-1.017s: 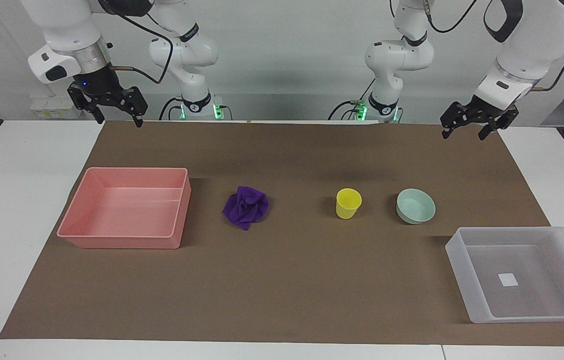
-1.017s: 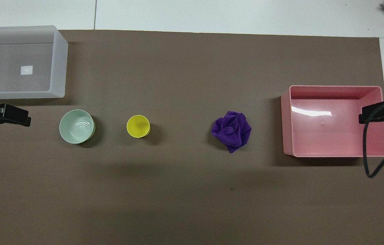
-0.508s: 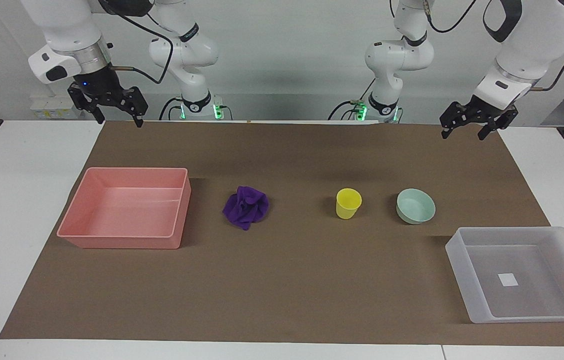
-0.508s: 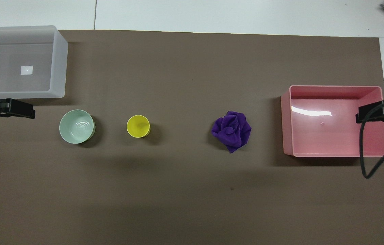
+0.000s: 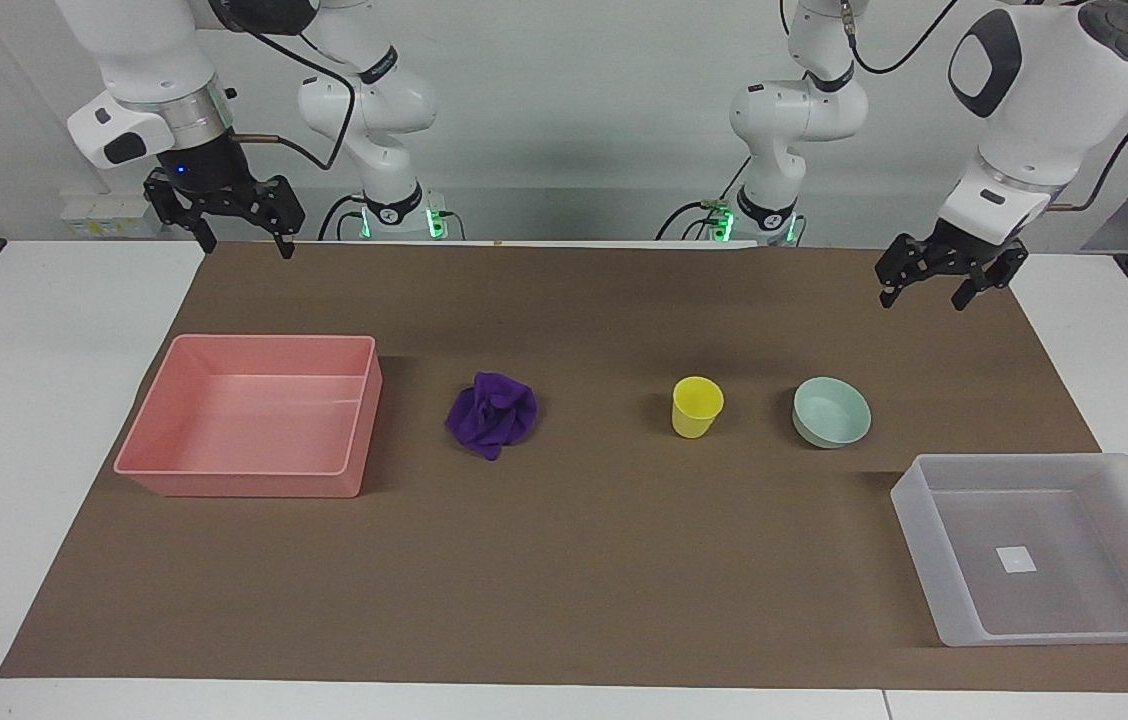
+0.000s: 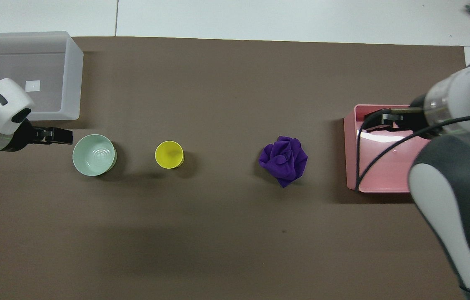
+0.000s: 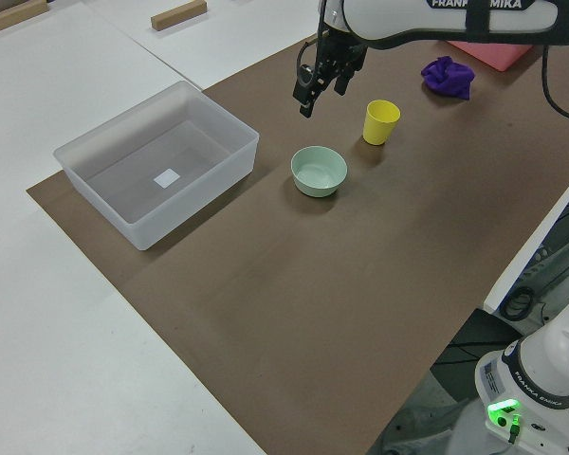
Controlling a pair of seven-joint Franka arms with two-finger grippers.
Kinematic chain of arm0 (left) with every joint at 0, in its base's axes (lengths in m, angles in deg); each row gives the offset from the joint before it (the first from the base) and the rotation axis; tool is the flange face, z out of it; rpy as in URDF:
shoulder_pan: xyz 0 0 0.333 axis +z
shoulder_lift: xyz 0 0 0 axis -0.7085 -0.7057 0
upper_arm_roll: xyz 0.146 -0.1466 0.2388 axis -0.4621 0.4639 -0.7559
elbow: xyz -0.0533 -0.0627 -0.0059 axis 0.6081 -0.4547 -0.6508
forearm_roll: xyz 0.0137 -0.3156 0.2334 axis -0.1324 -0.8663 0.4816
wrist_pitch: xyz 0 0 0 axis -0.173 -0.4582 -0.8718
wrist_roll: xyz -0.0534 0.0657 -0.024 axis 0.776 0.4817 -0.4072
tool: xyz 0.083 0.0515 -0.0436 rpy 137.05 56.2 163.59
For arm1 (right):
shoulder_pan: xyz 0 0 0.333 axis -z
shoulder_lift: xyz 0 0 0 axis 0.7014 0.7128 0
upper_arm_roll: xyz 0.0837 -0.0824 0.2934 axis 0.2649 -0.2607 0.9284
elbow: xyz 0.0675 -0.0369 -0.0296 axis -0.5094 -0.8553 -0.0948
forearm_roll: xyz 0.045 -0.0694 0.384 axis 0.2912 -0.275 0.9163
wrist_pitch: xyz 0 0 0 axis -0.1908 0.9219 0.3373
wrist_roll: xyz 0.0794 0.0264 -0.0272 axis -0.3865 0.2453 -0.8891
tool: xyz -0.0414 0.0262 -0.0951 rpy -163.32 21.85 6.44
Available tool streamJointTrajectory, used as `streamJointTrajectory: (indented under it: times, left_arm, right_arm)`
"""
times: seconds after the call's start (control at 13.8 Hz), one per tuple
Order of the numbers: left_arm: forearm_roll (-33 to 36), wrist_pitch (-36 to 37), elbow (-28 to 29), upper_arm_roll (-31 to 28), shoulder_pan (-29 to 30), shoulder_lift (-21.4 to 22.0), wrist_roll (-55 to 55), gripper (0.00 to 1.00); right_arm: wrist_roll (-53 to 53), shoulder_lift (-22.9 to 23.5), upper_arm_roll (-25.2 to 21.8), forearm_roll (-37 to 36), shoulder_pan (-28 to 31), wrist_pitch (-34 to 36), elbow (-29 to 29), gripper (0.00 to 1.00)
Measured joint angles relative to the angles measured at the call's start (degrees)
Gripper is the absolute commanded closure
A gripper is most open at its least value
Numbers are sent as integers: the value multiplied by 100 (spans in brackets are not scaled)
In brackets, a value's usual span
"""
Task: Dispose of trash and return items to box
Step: 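Grasp the green bowl with the left gripper while the right gripper reaches the cloth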
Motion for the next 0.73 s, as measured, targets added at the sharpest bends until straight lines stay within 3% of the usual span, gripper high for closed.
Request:
streamJointTrajectory:
  times: [0.36, 0.58, 0.65, 0.73]
  left_arm:
    - [0, -1368, 772, 0, 146, -421, 0, 0]
    - [0, -1952, 1207, 0, 147, -500, 0, 0]
    - [0, -2062, 1300, 0, 147, -553, 0, 10]
    - [0, -2143, 1357, 0, 148, -616, 0, 31]
  right_arm:
    - [318, 1288, 9, 136, -560, -1628, -46, 0]
    - [600, 1736, 16, 146, -885, -2259, -232, 0]
    - [616, 1811, 16, 146, -954, -2414, -351, 0]
    - [617, 1865, 17, 147, -1004, -2565, -496, 0]
